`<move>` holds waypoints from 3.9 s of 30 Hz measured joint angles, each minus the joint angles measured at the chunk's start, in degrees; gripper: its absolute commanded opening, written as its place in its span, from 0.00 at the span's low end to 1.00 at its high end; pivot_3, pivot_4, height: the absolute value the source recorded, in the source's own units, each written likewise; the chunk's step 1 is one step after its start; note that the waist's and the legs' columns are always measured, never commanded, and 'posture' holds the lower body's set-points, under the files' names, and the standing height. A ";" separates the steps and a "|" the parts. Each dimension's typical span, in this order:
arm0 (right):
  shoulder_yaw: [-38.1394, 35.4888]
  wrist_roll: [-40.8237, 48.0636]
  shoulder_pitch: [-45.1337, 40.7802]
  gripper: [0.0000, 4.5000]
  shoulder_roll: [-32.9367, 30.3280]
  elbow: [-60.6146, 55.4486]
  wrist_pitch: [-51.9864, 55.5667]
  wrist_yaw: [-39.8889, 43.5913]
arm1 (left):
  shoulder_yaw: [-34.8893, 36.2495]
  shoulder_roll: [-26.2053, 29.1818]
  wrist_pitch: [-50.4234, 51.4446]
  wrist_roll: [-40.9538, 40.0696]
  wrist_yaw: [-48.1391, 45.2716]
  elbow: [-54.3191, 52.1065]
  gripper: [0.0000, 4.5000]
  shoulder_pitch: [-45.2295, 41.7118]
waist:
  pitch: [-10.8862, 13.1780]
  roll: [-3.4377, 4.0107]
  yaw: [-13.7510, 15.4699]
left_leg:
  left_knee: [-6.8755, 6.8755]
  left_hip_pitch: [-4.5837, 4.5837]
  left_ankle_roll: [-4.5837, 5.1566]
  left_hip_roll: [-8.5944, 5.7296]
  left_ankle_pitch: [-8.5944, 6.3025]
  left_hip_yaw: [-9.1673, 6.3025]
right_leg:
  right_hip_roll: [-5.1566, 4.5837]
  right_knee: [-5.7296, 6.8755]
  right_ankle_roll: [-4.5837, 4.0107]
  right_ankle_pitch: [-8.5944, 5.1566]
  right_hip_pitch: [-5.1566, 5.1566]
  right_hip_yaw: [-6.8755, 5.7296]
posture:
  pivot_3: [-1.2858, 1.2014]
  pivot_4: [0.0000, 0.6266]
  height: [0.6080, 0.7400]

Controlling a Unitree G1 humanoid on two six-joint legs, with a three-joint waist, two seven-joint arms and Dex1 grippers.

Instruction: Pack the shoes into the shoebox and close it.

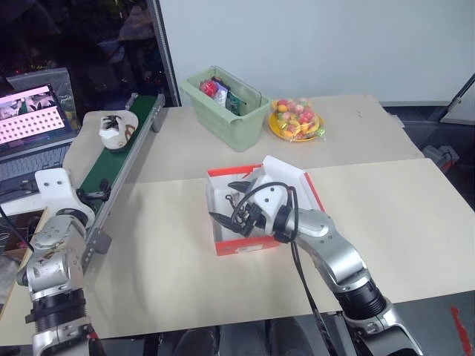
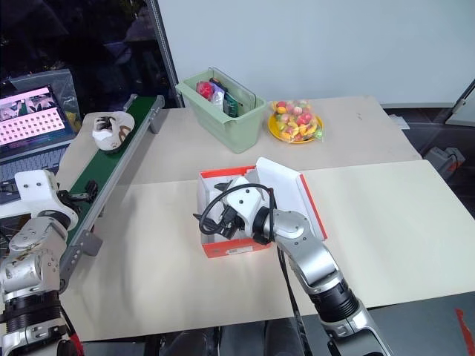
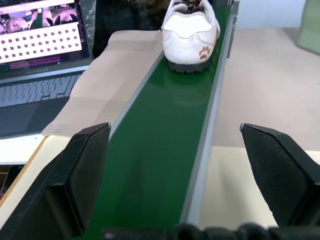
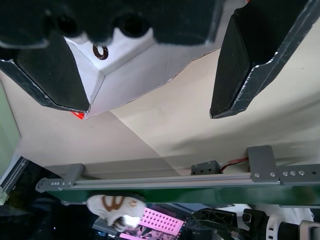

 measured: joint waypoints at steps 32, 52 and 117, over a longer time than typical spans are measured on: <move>-2.28 -0.10 0.11 1.00 0.95 -2.39 3.74 -0.76 | 1.35 0.32 -2.47 -0.05 0.96 7.26 0.99 1.26 | 0.00 0.00 0.41 | 0.00 0.00 -0.03 0.02 -0.01 -0.01 | 0.00 0.01 0.00 0.00 -0.01 -0.03 | 0.52 0.24 1.00; -3.44 1.10 -0.89 1.00 2.54 -2.12 5.51 -1.82 | -7.10 0.59 -9.64 9.30 4.14 2.35 0.48 1.50 | 0.02 -0.08 1.61 | 0.00 -0.08 -0.06 0.02 -0.01 0.00 | 0.00 -0.11 -0.07 0.04 -0.02 -0.06 | 0.52 0.24 1.00; -42.72 63.45 -19.42 0.07 21.14 23.29 32.96 -40.21 | -27.65 -13.04 4.30 -1.05 -8.91 -26.77 0.62 -6.45 | 0.01 0.03 -0.37 | -0.18 -0.34 -0.04 0.26 -0.04 0.22 | 0.30 -0.47 -0.14 0.27 -0.24 0.06 | 0.52 0.24 1.00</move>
